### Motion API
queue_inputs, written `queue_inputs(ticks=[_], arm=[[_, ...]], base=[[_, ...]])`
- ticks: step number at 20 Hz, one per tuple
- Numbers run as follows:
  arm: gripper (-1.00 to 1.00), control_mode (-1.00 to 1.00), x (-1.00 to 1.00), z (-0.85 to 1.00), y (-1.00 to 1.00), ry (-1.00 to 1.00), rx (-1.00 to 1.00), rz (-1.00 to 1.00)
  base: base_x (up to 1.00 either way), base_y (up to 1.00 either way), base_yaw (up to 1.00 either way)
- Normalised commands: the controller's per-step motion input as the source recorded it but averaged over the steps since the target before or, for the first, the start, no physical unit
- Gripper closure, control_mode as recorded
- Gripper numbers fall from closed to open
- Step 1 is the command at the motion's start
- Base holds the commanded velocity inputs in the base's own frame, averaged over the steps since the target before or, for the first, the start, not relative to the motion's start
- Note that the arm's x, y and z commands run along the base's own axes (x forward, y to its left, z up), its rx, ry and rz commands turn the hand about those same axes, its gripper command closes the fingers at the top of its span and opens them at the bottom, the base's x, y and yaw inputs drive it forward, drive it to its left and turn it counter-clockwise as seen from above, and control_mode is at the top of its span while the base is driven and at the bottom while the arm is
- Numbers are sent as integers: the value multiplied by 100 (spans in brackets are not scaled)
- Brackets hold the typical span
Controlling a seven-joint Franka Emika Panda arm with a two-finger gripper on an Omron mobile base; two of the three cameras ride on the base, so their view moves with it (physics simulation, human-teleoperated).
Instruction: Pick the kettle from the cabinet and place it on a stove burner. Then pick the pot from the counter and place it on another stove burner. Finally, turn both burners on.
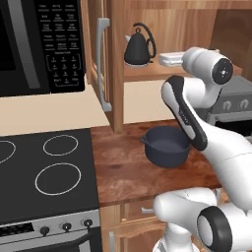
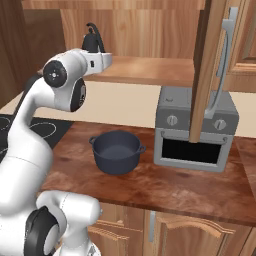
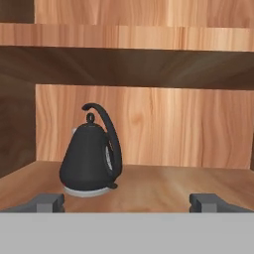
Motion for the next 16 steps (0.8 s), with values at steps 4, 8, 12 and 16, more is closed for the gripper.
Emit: queue_inputs(ticks=[4,8,12,16], arm=[[-100,-100,29,0,1,3,0,0],[-100,-100,23,0,4,2,0,0],[-100,-100,14,0,0,0,0,0],[-100,-100,6,0,0,0,0,0]], base=[[0,0,0],[0,0,0],[0,0,0],[0,0,0]])
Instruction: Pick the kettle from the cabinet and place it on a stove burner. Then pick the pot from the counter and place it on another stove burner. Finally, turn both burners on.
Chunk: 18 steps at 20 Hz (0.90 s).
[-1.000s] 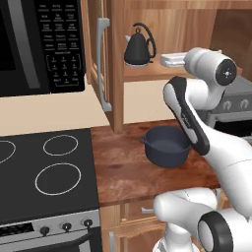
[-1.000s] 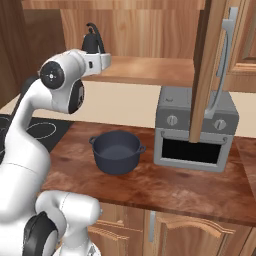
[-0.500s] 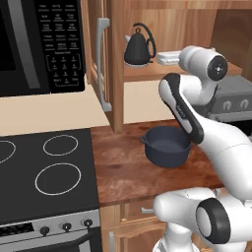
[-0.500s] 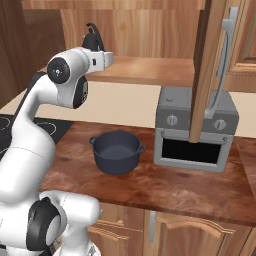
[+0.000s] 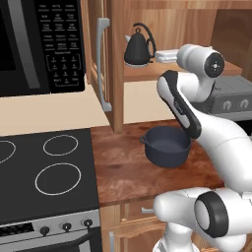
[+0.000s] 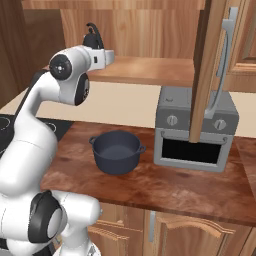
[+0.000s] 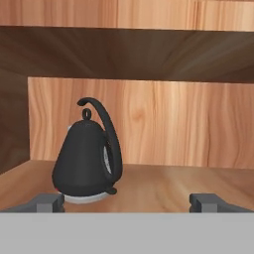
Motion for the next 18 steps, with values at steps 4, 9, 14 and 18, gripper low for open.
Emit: queue_inputs(ticks=[4,9,14,18], arm=[[-100,-100,7,0,0,0,0,0],[-100,-100,9,0,0,0,0,0],[-100,-100,11,0,0,0,0,0],[-100,-100,16,0,0,0,0,0]], base=[[0,0,0],[0,0,0],[0,0,0],[0,0,0]])
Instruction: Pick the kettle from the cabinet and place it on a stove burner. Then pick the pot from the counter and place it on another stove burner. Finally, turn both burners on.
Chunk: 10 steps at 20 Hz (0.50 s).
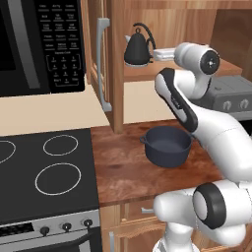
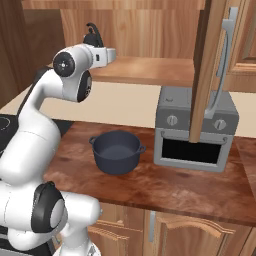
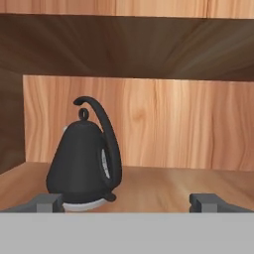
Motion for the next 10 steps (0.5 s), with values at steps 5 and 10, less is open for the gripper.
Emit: queue_inputs(ticks=[5,10], arm=[[-100,-100,28,0,0,0,0,3],[-100,-100,30,0,0,0,0,9]], base=[[0,0,0],[0,0,0]])
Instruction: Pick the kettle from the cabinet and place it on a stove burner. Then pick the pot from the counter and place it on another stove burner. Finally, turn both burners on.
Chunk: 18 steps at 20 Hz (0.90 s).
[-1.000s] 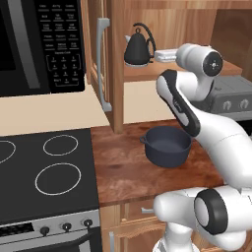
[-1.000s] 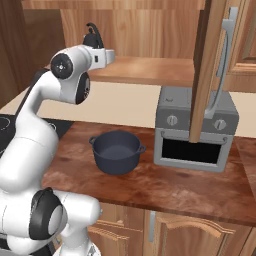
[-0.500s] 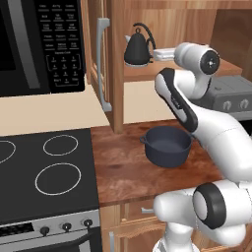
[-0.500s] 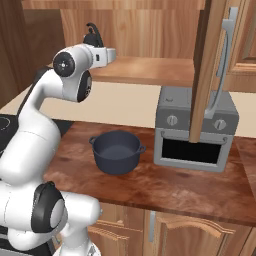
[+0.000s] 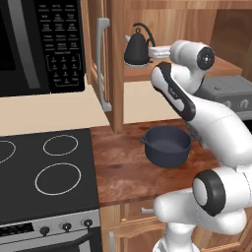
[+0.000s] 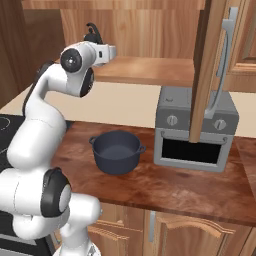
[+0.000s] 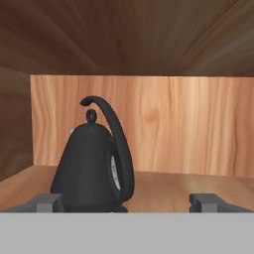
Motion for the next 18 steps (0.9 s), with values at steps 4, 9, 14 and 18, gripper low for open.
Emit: queue_inputs(ticks=[4,9,14,18], arm=[[-100,-100,19,0,0,0,0,10],[-100,-100,15,0,0,0,0,8],[-100,-100,17,0,-4,0,0,8],[-100,-100,21,0,-9,0,0,10]], base=[[0,0,0],[0,0,0],[0,0,0],[0,0,0]])
